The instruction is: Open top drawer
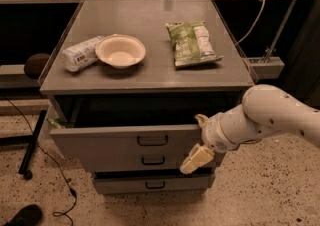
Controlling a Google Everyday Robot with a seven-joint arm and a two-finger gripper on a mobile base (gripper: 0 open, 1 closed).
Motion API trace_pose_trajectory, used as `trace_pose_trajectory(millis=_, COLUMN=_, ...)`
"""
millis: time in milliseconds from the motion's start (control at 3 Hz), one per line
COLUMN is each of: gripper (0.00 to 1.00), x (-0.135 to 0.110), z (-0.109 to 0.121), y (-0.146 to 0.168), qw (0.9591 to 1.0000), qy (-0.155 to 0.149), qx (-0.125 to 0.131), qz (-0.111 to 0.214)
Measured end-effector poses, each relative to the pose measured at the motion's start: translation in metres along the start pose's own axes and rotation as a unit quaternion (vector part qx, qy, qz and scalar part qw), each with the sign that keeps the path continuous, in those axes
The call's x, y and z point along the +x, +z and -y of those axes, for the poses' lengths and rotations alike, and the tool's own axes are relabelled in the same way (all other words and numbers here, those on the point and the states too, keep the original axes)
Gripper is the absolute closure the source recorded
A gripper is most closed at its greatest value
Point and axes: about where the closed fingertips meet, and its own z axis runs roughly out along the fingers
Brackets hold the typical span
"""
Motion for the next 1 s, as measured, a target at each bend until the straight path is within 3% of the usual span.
trace_pose_trajectory(millis=1000, gripper=0.89, x=-0.0014, z=-0.0073, y=-0.013, qw=1.0, qy=-0.002, qx=-0.008, qz=-0.004)
